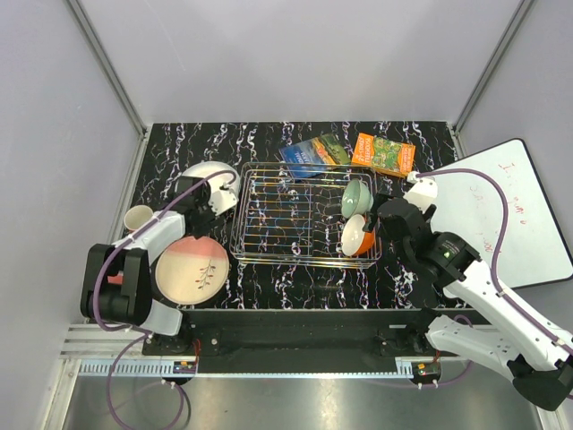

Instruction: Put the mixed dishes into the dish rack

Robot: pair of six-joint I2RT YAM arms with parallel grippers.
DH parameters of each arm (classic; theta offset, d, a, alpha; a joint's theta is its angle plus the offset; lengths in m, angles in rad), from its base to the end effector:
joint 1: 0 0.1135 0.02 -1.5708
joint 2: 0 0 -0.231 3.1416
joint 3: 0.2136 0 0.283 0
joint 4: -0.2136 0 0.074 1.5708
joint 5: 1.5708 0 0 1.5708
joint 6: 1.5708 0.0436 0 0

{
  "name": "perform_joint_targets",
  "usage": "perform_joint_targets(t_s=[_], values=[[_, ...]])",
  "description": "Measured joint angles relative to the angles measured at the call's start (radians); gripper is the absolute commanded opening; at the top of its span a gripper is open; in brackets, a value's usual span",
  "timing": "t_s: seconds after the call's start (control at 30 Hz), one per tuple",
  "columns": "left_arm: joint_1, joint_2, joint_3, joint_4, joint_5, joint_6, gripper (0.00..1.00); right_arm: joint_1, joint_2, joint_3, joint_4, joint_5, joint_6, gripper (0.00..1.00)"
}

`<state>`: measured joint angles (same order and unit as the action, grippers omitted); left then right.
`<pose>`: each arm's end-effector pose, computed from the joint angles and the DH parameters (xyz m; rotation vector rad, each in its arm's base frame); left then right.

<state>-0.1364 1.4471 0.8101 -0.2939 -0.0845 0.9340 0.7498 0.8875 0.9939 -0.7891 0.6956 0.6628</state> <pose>0.3172 -0.0398 0.1323 1.2701 2.2122 0.4275 0.1846 0.1337 0.3139 0.2637 2.0603 0.0675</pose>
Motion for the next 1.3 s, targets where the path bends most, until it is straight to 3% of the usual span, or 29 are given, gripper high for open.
perform_joint_targets(t_s=[0.13,0.3,0.43,0.7,0.87,1.3], values=[[0.024,0.023,0.065,-0.085,0.039,-0.048,0.86,0.0,0.001,0.0,0.0,0.0,0.0,0.86],[0.138,0.035,0.393,-0.323,0.229,-0.17,0.91,0.0,0.005,0.0,0.004,-0.001,0.0,0.86],[0.212,0.058,0.609,-0.367,0.338,-0.27,0.91,0.0,0.014,-0.004,0.014,-0.006,0.001,0.86],[0.294,0.467,0.935,-0.471,0.497,-0.454,0.89,0.0,0.003,-0.013,0.011,-0.008,0.013,0.86],[0.349,0.643,0.991,-0.553,0.594,-0.532,0.86,0.0,-0.031,-0.013,-0.008,-0.006,0.023,0.86],[0.428,0.671,0.998,-0.534,0.636,-0.574,0.87,0.0,-0.039,-0.021,-0.021,-0.006,0.028,0.86]])
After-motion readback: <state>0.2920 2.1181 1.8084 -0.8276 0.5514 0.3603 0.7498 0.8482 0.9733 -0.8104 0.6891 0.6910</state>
